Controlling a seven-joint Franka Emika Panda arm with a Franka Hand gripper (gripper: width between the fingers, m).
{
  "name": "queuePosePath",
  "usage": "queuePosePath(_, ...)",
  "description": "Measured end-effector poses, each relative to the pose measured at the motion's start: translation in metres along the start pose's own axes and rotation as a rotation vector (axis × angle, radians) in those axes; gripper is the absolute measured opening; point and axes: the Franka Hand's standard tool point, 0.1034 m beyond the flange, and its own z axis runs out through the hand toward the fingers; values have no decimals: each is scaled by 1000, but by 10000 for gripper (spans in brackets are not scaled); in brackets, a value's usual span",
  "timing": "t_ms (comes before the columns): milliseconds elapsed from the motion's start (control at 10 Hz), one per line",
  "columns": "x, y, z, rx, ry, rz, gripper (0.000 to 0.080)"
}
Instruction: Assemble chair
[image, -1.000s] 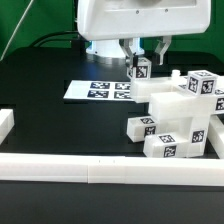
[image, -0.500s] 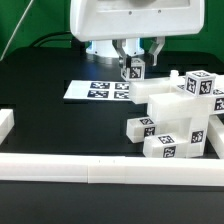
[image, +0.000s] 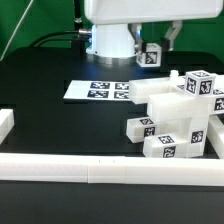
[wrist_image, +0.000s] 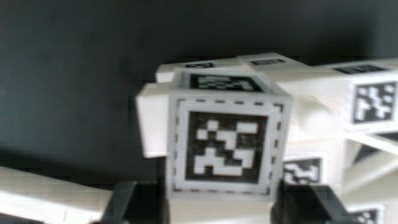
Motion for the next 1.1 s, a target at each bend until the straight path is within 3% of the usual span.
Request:
queuePosePath(300,8,-18,-7,4,-7,28,277)
queuePosePath(400,15,-21,-12,6,-17,32,277)
queuePosePath(700,15,-21,-10,6,-11,32,277)
queuePosePath(900,6,-31,4,4,-9,23,277)
queuePosePath(1100,3,-31,9,5,-20,15,277)
